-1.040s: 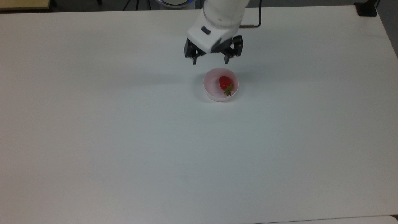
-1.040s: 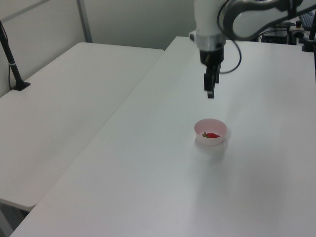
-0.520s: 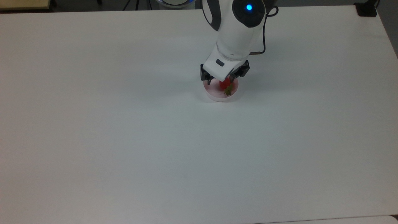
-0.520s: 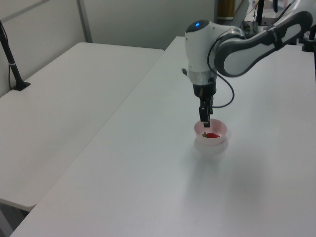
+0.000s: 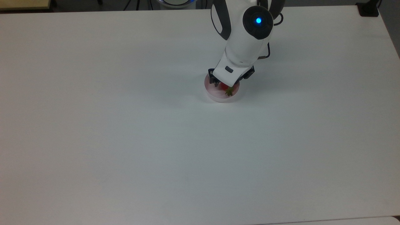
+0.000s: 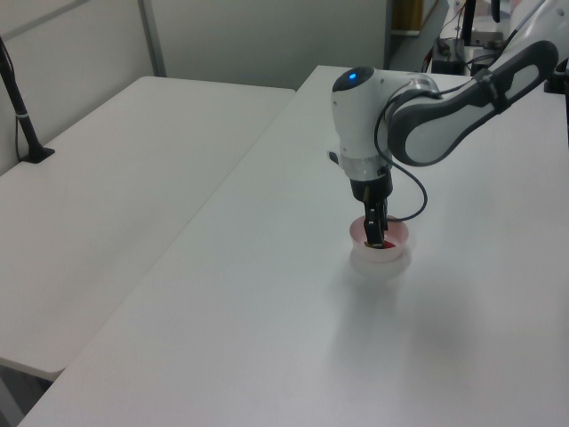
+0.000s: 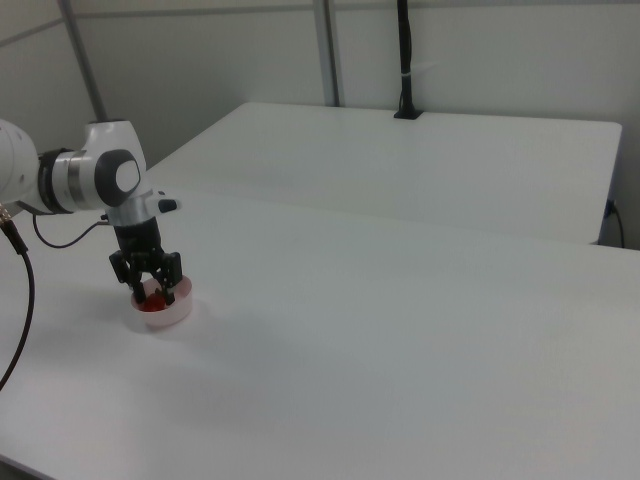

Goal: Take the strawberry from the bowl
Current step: 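Close the gripper on the red strawberry inside the bowl, then lift the strawberry up out of the pink bowl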

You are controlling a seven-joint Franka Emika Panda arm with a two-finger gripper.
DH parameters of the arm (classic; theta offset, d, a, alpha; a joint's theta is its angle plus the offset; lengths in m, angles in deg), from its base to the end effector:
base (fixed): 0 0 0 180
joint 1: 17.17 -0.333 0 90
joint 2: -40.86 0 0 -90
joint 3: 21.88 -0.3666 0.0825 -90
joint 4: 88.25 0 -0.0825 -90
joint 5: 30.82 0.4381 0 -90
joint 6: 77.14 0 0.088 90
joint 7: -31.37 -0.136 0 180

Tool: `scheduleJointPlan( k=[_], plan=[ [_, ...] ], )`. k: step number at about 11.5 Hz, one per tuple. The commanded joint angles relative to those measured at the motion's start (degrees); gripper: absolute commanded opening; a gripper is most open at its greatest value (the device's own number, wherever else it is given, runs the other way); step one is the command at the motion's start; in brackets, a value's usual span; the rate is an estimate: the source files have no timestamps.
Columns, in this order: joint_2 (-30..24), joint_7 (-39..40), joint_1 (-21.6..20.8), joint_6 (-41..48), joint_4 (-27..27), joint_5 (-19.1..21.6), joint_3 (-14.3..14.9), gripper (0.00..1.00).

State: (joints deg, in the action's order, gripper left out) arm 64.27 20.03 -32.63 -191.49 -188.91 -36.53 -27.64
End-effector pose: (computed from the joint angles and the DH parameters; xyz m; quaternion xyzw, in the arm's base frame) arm 0.6523 0.2387 0.3120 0.9904 0.1075 -0.0734 0.0457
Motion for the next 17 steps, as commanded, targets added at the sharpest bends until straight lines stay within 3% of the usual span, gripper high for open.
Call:
scheduleJointPlan(
  k=[1,4,11,13,17],
  plan=[
    [-0.12,0.97,-0.54,-2.63,-2.61,0.53,0.57,0.57],
    [-0.47,0.97,-0.45,-2.19,-2.53,0.52,0.57,0.28],
    [-4.6,2.89,0.77,6.07,1.43,0.0,0.75,0.27],
    [-5.04,7.11,3.32,6.94,1.52,-0.61,1.27,0.27],
    [-2.59,13.61,12.71,3.89,2.4,-3.43,1.45,0.27]
  ],
)
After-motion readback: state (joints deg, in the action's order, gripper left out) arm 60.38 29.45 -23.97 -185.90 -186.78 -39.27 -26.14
